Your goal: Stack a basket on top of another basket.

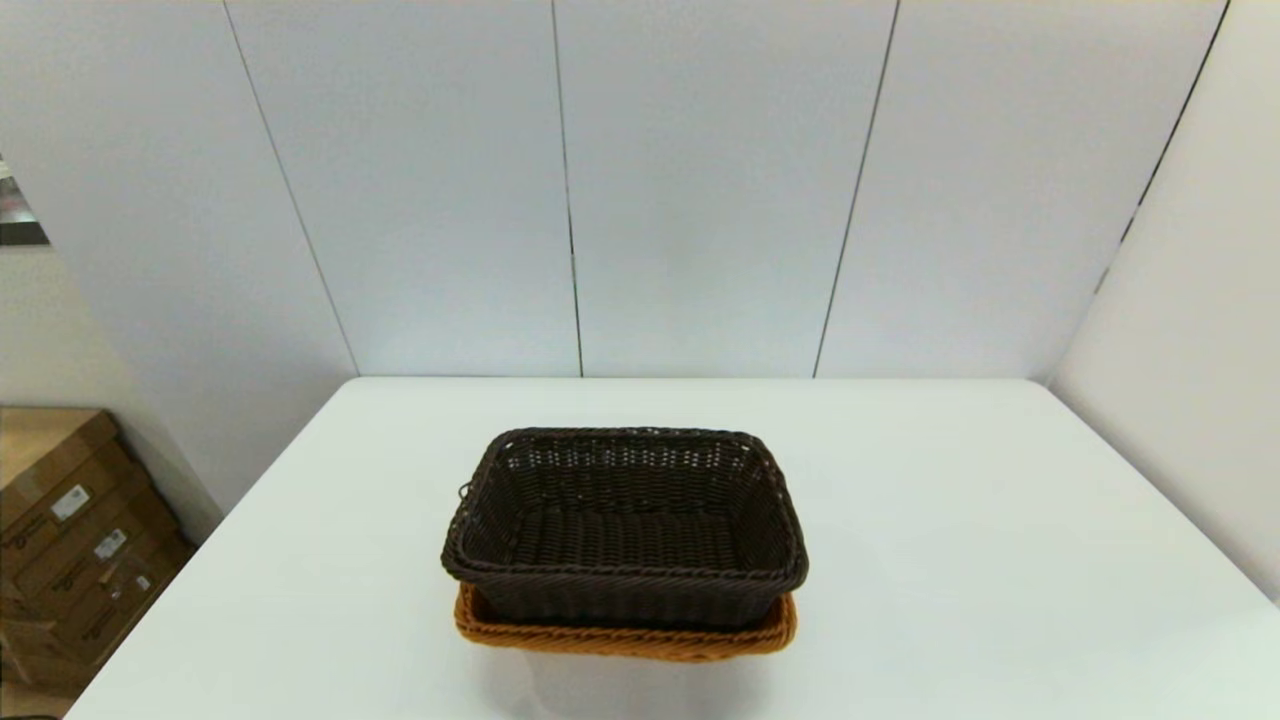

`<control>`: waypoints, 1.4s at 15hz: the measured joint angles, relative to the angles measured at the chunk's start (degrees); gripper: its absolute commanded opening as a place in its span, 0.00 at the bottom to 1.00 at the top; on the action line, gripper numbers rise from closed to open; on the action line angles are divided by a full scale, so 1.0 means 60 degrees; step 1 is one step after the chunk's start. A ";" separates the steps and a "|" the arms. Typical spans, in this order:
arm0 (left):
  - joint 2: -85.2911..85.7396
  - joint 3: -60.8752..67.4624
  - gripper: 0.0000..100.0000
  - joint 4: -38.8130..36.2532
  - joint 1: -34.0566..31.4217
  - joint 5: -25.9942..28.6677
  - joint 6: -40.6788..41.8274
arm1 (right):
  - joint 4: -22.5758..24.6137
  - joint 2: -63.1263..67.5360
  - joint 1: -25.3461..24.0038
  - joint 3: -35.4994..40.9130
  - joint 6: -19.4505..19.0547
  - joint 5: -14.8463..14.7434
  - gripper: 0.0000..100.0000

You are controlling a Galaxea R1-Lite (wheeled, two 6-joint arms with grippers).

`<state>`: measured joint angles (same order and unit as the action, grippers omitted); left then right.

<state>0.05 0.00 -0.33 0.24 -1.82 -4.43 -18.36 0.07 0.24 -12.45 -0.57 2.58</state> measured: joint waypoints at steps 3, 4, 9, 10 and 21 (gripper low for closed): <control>0.0000 0.0000 1.00 0.0004 0.0000 0.0000 -0.0002 | 0.2408 -0.0008 0.0000 0.1629 -0.0675 -0.0291 1.00; 0.0000 0.0000 1.00 0.0004 0.0000 0.0000 -0.0006 | 0.2918 -0.0008 -0.0004 0.1851 -0.0729 -0.0284 1.00; 0.0000 0.0000 1.00 0.0004 -0.0004 -0.0004 0.0000 | 0.3025 -0.0008 -0.0006 0.2066 -0.0707 -0.0270 1.00; 0.0000 0.0000 1.00 0.0004 -0.0004 -0.0004 0.0000 | 0.3019 -0.0008 -0.0006 0.2070 -0.0685 -0.0276 1.00; 0.0000 0.0000 1.00 0.0004 0.0000 0.0000 0.0004 | 0.3019 -0.0008 -0.0006 0.2074 -0.0660 -0.0317 1.00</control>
<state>0.05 0.00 -0.30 0.24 -1.82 -4.40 -0.24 0.02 0.21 0.00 -4.53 0.68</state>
